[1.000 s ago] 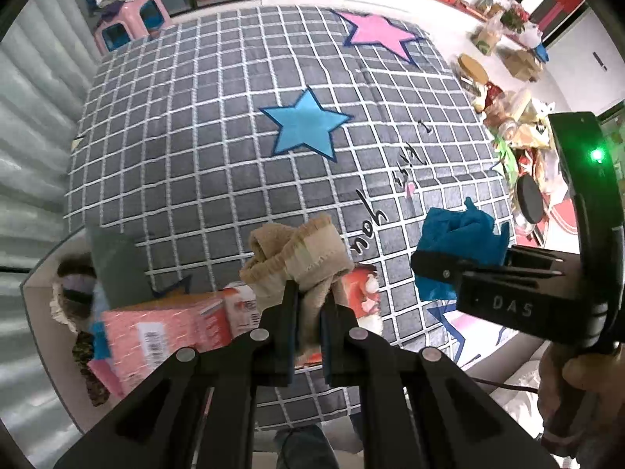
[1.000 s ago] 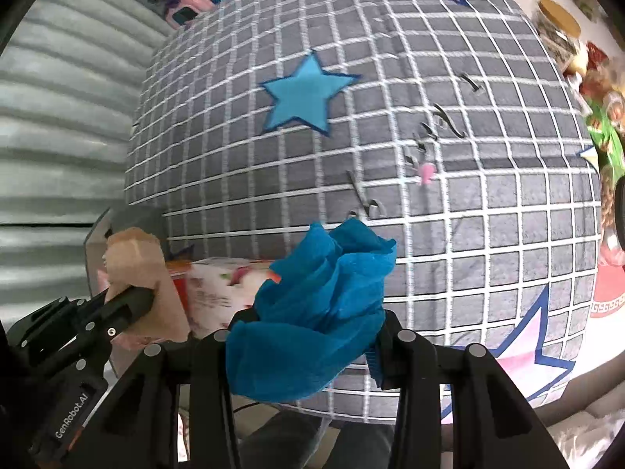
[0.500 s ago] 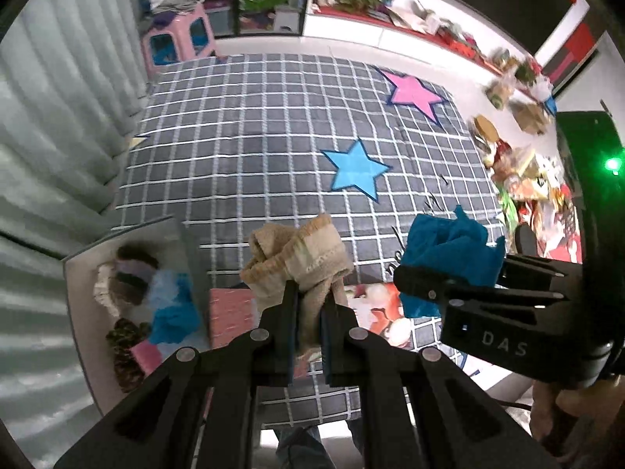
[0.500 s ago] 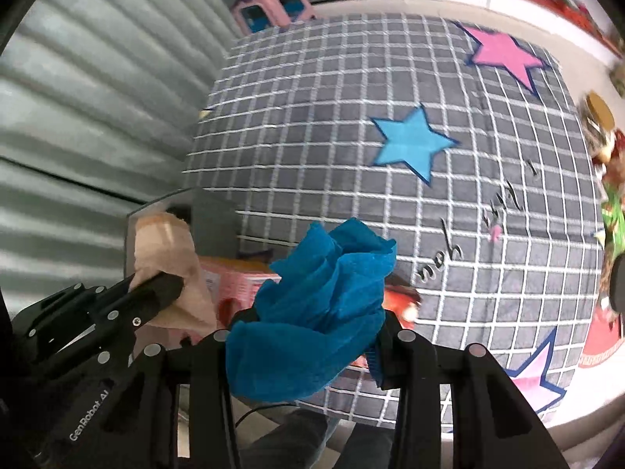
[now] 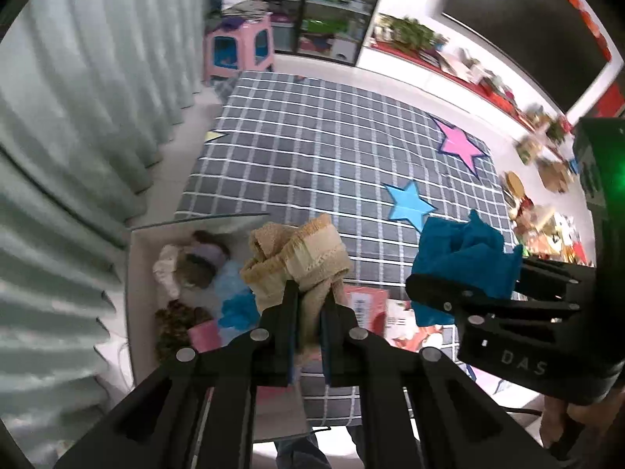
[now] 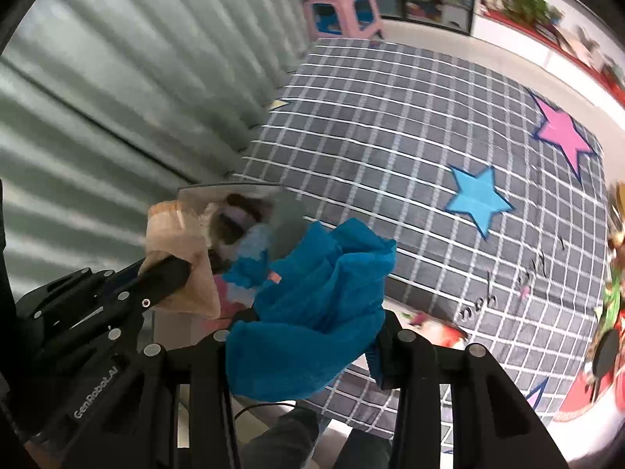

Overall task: Organize soft objects
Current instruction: 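Hold the beige cloth and blue cloth above the open white box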

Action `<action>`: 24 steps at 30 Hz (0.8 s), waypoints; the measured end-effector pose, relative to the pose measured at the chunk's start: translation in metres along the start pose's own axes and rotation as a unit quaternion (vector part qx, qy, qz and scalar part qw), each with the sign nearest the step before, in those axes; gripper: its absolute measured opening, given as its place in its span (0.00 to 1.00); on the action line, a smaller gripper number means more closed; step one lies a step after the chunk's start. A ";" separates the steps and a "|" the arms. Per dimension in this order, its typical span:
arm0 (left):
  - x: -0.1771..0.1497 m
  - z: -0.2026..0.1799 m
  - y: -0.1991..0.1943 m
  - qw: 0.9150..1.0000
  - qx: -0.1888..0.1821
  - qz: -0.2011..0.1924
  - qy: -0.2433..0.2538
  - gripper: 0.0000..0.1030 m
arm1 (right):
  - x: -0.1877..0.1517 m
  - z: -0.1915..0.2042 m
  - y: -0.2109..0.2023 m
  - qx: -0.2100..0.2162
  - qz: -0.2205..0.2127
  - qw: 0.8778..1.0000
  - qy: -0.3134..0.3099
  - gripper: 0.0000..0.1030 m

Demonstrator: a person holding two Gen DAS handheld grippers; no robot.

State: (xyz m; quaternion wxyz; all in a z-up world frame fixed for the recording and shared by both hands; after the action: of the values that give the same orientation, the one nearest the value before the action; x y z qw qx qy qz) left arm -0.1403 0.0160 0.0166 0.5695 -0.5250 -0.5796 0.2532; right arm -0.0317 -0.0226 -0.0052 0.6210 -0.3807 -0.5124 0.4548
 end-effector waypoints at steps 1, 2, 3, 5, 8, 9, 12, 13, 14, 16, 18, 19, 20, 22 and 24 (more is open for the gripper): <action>-0.001 0.006 -0.002 1.000 0.002 -0.001 -0.005 0.10 | 0.002 0.008 0.001 0.002 0.001 1.000 -0.009 0.42; -0.003 0.014 -0.003 1.000 0.005 -0.002 -0.011 0.10 | 0.003 0.016 0.003 0.004 0.002 1.000 -0.017 0.42; -0.004 0.021 -0.004 1.000 0.008 -0.002 -0.018 0.10 | 0.003 0.023 0.006 0.006 0.004 1.000 -0.025 0.42; -0.008 0.035 -0.005 0.999 0.016 -0.001 -0.030 0.10 | 0.005 0.038 0.012 0.013 0.009 0.999 -0.041 0.42; -0.019 0.059 -0.006 0.998 0.029 0.004 -0.051 0.10 | 0.005 0.059 0.022 0.022 0.019 0.998 -0.061 0.42; -0.022 0.066 -0.006 0.998 0.033 0.005 -0.057 0.10 | 0.004 0.065 0.025 0.024 0.022 0.997 -0.066 0.42; -0.034 0.085 -0.005 0.996 0.044 0.011 -0.075 0.10 | -0.001 0.085 0.036 0.032 0.035 0.995 -0.086 0.42; -0.039 0.091 -0.004 0.995 0.047 0.014 -0.082 0.10 | -0.002 0.091 0.040 0.034 0.040 0.994 -0.091 0.42; -0.042 0.095 -0.004 0.995 0.049 0.016 -0.086 0.10 | -0.004 0.095 0.042 0.036 0.043 0.994 -0.095 0.42; -0.050 0.105 -0.003 0.994 0.054 0.020 -0.095 0.10 | -0.008 0.104 0.049 0.039 0.052 0.992 -0.104 0.42; -0.058 0.113 0.000 0.993 0.059 0.026 -0.103 0.10 | -0.011 0.111 0.053 0.040 0.058 0.991 -0.111 0.42; -0.062 0.117 0.002 0.992 0.061 0.029 -0.106 0.10 | -0.013 0.115 0.056 0.041 0.062 0.991 -0.115 0.42; -0.066 0.121 0.004 0.991 0.064 0.034 -0.109 0.10 | -0.014 0.117 0.058 0.041 0.065 0.990 -0.118 0.42; -0.075 0.128 0.009 0.990 0.070 0.043 -0.113 0.10 | -0.018 0.121 0.065 0.043 0.073 0.989 -0.123 0.42; -0.083 0.133 0.012 0.989 0.075 0.050 -0.116 0.10 | -0.022 0.124 0.073 0.044 0.081 0.988 -0.125 0.42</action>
State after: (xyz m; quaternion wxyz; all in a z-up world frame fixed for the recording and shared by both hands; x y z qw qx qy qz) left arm -0.2765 -0.0142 -0.0568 0.5226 -0.4766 -0.5941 0.3832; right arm -0.1680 -0.0209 -0.0569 0.5297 -0.3332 -0.5328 0.5698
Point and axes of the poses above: each gripper's, at about its wrist camera, not at the fingertips, and y roughly the way its jaws point, z to its left, x to its top, the point moved 5 cm from there along y, roughly the way its jaws point, and after that the axes turned 5 degrees about -y, right-handed, at the moved point
